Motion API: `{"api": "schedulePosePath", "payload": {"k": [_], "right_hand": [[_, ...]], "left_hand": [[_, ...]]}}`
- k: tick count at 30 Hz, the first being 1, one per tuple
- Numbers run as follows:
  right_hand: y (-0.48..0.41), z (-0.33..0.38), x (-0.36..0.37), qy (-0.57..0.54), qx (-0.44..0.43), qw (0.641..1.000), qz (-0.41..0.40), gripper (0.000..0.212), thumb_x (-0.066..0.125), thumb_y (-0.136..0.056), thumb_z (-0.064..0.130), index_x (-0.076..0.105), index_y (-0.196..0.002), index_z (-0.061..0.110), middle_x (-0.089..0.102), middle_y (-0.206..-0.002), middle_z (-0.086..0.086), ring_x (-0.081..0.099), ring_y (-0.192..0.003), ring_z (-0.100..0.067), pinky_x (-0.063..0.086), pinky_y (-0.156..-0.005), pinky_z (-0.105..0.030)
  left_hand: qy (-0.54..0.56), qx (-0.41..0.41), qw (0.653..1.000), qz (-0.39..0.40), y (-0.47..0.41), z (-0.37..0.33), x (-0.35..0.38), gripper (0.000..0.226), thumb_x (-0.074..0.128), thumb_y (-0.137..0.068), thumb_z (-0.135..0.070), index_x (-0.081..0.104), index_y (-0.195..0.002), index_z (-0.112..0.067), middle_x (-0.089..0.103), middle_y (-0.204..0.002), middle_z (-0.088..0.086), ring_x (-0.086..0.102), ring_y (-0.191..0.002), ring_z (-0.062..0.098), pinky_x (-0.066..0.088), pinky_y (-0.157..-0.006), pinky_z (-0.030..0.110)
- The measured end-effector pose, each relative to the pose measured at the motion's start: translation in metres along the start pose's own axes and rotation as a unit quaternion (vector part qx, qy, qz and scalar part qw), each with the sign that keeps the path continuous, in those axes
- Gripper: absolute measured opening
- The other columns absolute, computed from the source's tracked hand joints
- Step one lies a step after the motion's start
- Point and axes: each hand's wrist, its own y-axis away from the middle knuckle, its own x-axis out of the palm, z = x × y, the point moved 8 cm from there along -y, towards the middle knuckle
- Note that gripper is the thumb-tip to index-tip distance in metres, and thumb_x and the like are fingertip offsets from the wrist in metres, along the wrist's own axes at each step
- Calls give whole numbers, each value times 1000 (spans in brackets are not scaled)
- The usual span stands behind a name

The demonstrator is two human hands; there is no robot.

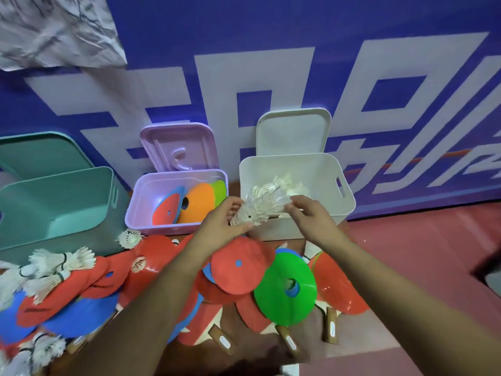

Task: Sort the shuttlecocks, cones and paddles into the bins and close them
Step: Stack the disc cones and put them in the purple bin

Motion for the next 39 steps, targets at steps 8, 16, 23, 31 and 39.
{"api": "schedulePosePath", "payload": {"k": [8,16,23,31,39], "right_hand": [[-61,-98,-54,9,77,997,27,16,59,-92,18,51,-106,18,68,-75,-5,57,-63,-14,44,-64,-31],[-85,-156,-51,223,90,961,136,23,58,-90,21,60,-111,10,69,-104,-13,62,-101,-31,47,-79,-34],[-86,-159,-46,330,73,931,138,25,44,-93,17,58,-107,2,62,-112,-20,55,-108,-37,47,-86,-38],[-34,-104,-59,158,-59,985,34,28,56,-91,23,62,-115,9,55,-111,-9,56,-103,-26,44,-92,-34],[5,-81,35,150,-40,979,132,20,55,-87,25,60,-101,11,57,-97,-8,58,-94,-28,47,-83,-39]], "left_hand": [[-156,4,987,26,-102,-19,70,52,84,-71,-24,63,-117,-20,56,-111,0,57,-101,12,43,-94,21],[-215,-10,967,134,-125,18,139,53,82,-74,-18,61,-122,-12,55,-111,1,52,-104,11,38,-94,18],[-246,-31,960,129,-138,28,149,40,82,-73,-15,65,-109,-9,66,-108,6,60,-100,17,44,-91,25],[-158,11,985,-64,-87,-4,87,20,70,-85,-13,66,-104,-16,61,-101,0,58,-93,8,41,-87,13],[-160,-125,967,-155,36,75,26,33,69,-79,-2,59,-84,-33,62,-90,-1,61,-82,9,51,-81,32]]}}
